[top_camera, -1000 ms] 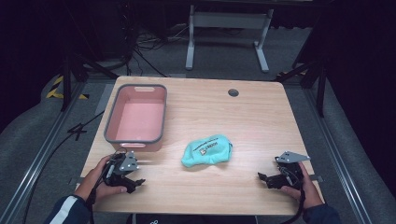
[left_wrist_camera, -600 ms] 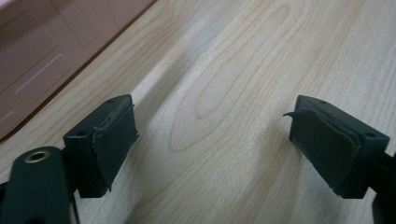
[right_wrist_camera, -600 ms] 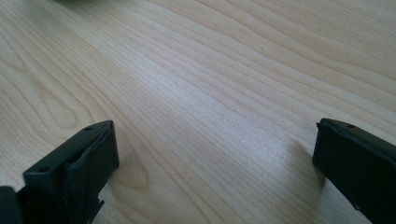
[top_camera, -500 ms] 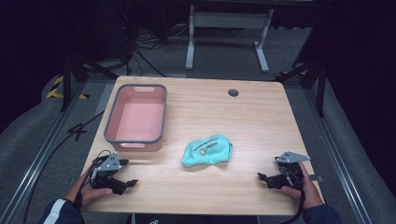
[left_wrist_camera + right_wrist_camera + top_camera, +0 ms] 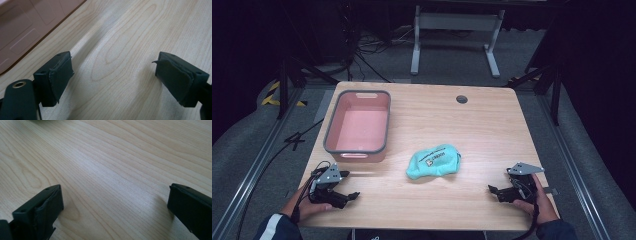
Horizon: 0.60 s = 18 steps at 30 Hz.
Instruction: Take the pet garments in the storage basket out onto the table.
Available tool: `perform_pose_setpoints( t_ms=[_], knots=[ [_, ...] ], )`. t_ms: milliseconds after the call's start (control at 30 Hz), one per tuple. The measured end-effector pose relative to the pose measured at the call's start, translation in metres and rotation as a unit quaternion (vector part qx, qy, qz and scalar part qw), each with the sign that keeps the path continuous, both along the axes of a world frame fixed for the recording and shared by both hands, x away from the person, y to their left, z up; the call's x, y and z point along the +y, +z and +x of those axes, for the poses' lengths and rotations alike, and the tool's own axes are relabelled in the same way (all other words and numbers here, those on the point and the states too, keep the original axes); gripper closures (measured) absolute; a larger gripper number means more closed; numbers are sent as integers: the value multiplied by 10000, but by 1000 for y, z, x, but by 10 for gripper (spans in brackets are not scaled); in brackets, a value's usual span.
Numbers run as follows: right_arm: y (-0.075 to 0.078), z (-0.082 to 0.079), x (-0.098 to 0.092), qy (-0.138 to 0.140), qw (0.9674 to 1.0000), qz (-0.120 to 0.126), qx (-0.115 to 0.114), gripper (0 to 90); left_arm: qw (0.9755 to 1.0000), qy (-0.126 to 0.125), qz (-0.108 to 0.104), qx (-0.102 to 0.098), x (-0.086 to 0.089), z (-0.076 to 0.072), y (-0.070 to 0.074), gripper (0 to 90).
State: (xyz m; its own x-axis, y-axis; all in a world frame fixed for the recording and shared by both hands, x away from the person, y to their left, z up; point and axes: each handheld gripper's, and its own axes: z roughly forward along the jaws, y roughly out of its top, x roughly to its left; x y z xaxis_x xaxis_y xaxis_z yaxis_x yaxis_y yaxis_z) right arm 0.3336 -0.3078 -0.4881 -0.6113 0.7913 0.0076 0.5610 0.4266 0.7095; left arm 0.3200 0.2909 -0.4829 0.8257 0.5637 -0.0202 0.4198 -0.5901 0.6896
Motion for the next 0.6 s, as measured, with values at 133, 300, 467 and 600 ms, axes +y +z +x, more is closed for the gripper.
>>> perform_pose_setpoints(
  t_ms=[133,300,467,600],
  knots=[
    [0,0,0,0,10000,-1,-1,6,10000,10,15,-4,0,1,0,146],
    [0,0,0,5,10000,-3,-2,6,10000,75,12,-15,-1,1,0,146],
    [0,0,0,3,10000,-1,1,5,9999,99,24,-1,-1,2,0,146],
    [0,0,0,1,10000,2,-6,5,9999,111,9,2,-1,3,0,146]
  ],
)
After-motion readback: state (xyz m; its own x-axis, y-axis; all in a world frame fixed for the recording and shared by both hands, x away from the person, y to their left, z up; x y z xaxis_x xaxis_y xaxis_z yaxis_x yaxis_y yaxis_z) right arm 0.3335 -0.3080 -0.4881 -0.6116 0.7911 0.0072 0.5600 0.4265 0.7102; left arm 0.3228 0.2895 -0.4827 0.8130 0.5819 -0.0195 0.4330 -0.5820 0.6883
